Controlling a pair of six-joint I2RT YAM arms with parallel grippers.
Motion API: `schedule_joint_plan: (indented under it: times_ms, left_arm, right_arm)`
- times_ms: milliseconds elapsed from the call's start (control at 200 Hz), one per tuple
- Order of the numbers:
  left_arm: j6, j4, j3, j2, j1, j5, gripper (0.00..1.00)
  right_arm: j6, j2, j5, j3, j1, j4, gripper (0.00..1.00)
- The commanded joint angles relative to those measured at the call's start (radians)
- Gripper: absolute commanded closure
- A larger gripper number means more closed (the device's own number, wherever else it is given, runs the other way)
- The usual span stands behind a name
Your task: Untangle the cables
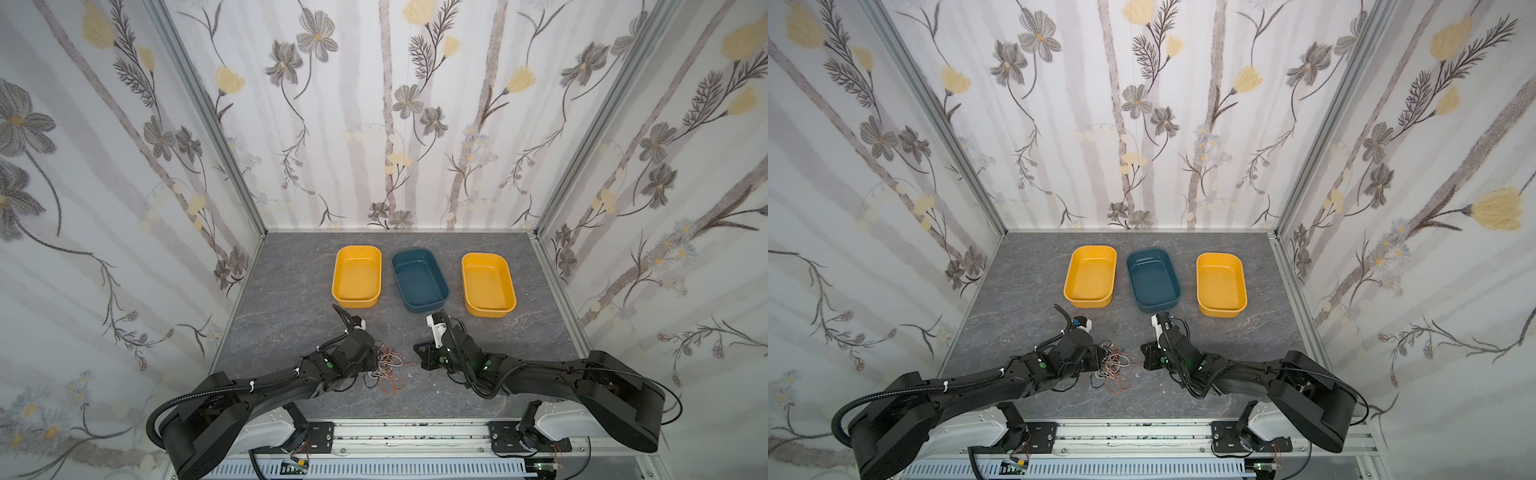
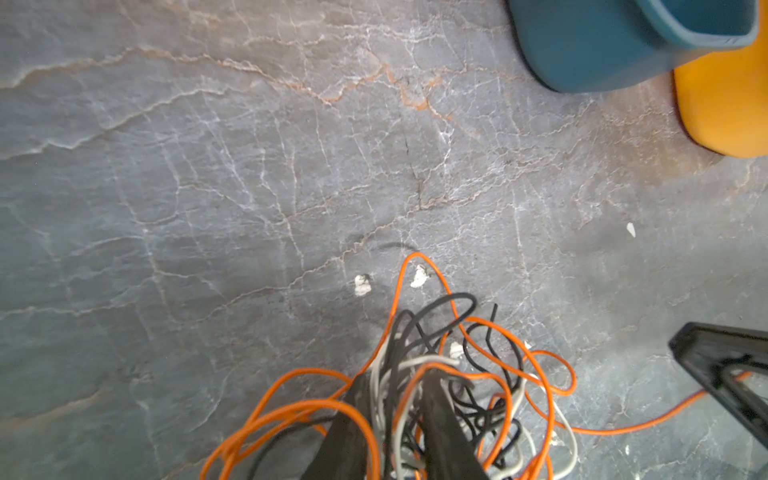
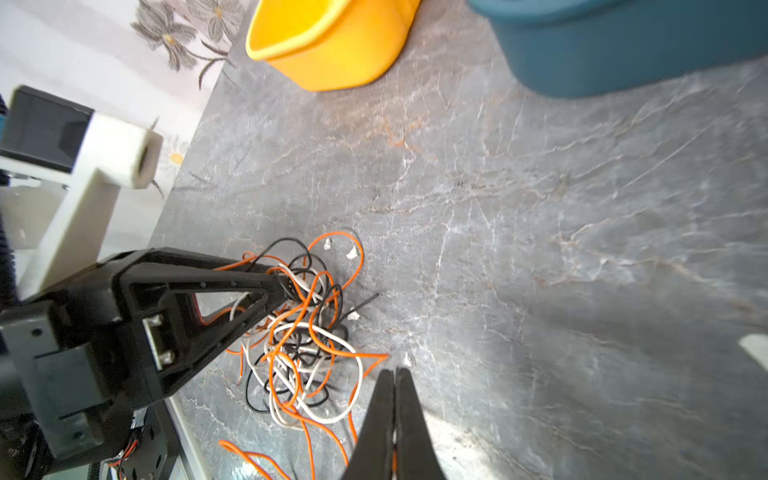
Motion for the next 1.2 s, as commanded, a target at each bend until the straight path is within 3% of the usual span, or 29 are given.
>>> schedule_joint_plan:
  times_ms: [0,460,854,1194]
  left_arm:
    - [0.015,-0.025,0.02,-0.008,0.0,-0.019,0.78]
    - [0.028,-0.132,0.045,-0.052,0.019,-0.071,0.9]
    - [0.014,-0.236,0.039,-0.134,0.067,-0.109,0.92]
    - [-0.02,-0.354,0.049,-0.154,0.11,-0.148,0.92]
  right_arm:
    - [-0.033,-0.065,0.102,0.004,0.001,-0.073,1.0]
    - [-0.094,-0.408,0.343,0.028,-0.032,-0.358,1.0]
    - [-0.128,-0.653,0.348,0.024,-0.244,-0.521,1.0]
    - [-0.114,-0.689,0.35,0.053,-0.277,-0.561,1.0]
